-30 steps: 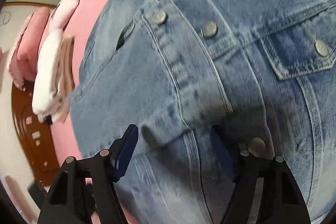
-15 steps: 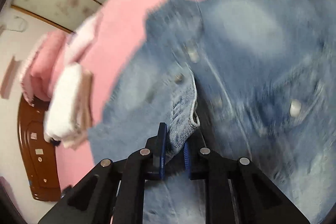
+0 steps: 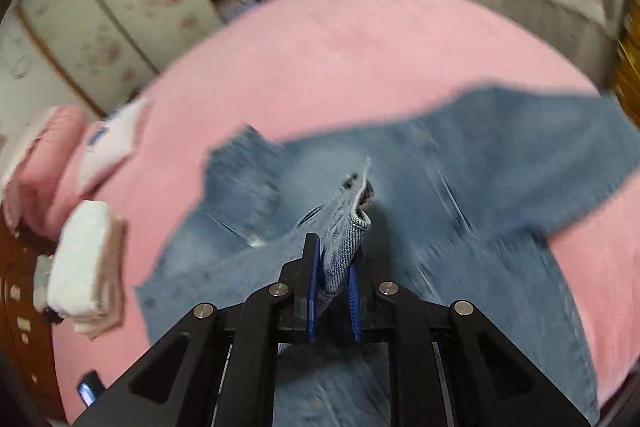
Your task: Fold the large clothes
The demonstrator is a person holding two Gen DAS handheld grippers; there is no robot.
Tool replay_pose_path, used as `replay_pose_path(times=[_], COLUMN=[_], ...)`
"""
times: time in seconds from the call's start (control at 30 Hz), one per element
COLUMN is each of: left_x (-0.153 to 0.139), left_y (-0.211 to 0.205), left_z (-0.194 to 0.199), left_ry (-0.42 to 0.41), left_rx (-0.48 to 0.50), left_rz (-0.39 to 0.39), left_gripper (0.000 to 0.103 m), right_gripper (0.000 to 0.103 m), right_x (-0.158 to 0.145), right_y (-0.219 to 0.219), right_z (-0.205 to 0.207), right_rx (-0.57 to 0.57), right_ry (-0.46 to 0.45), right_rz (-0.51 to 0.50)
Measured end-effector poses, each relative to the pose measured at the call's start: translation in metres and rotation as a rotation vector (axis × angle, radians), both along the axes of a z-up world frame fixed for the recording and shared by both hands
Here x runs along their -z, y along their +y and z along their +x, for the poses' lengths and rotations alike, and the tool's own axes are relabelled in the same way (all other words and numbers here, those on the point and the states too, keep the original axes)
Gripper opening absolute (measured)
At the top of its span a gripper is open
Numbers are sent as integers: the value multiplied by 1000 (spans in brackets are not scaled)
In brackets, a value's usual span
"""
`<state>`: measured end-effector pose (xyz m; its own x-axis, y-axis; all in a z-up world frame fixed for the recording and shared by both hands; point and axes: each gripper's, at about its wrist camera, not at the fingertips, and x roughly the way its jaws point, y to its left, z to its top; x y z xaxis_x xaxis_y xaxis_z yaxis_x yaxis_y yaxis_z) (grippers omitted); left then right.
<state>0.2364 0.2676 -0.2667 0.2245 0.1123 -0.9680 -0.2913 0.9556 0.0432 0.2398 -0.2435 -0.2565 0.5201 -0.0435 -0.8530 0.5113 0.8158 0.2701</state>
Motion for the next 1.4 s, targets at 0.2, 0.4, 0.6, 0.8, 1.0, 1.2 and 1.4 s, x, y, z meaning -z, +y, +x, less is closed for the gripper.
replay_pose_path(times=[0.2,0.4,0.6,0.8,1.0,1.2,1.4], left_x=[-15,-76,-94,-33,-27,-30,-33], left_y=[-6,-21,-88,-104,-69,-73,-52], left_z=[-5,-24,16,25,15,14,18], left_ry=[6,-115,-121,30,49,70,80], left_rx=[46,144,353,330,253,319,284], left_rz=[-11,-69,-232,-31,-21,38,9], left_gripper=[28,28,28,26,23,23,23], right_gripper=[15,44,64,42,35,26,1], right_x=[88,63,0,39,73,81,97], right_y=[-7,-1,32,92,152,179,91], right_z=[-30,-38,-29,-7,-11,2,15], right_rx=[83,130,-41,-320,-454,-553,-395], right_ry=[214,173,-51,-21,62,53,87], right_rz=[5,-88,-64,207,293,113,18])
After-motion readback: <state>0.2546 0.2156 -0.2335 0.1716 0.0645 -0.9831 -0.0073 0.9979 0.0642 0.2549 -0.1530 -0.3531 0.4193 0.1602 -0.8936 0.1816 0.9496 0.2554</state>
